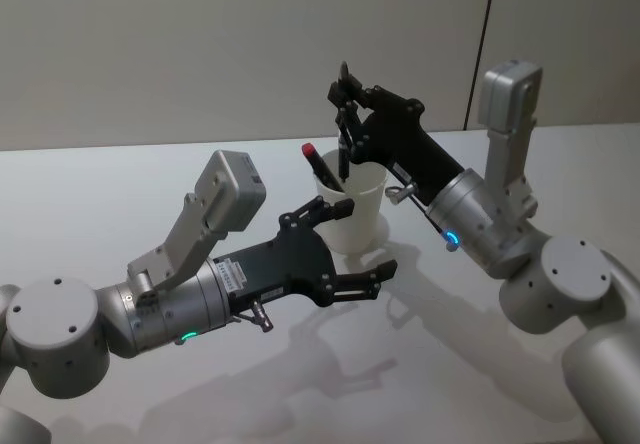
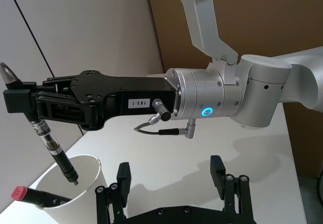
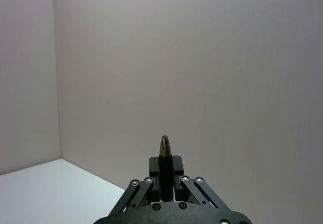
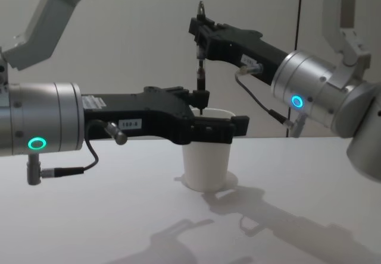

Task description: Place the pen into the pen holder.

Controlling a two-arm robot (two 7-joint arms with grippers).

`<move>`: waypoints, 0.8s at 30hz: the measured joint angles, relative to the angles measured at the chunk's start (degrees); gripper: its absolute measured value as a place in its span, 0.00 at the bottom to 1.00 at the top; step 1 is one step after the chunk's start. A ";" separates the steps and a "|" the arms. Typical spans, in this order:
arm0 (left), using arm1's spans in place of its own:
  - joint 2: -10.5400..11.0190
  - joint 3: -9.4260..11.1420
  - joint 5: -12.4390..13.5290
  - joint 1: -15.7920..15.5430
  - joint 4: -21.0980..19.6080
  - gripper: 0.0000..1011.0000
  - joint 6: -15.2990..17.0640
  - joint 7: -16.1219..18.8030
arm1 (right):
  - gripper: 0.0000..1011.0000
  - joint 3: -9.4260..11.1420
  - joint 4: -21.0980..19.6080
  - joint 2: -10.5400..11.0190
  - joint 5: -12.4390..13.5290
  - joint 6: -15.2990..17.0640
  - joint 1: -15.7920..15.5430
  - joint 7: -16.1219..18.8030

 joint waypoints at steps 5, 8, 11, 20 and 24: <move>0.00 0.00 0.00 0.00 0.00 0.99 0.00 0.00 | 0.14 -0.15 -0.04 0.03 -1.78 -0.54 0.00 -0.75; 0.00 0.00 0.00 0.00 0.00 0.99 0.00 0.00 | 0.14 -0.26 -0.46 0.13 -3.19 -0.88 -0.12 -1.34; 0.00 0.00 0.00 0.00 0.00 0.99 0.00 0.00 | 0.14 -0.31 -0.77 0.21 -4.19 -1.09 -0.22 -1.72; 0.00 0.00 0.00 0.00 0.00 0.99 0.00 0.00 | 0.14 -0.38 -1.69 0.54 -6.98 -1.68 -0.57 -2.76; 0.00 0.00 0.00 0.00 0.00 0.99 0.00 0.00 | 0.14 -0.38 -2.17 0.74 -8.14 -1.98 -0.75 -3.16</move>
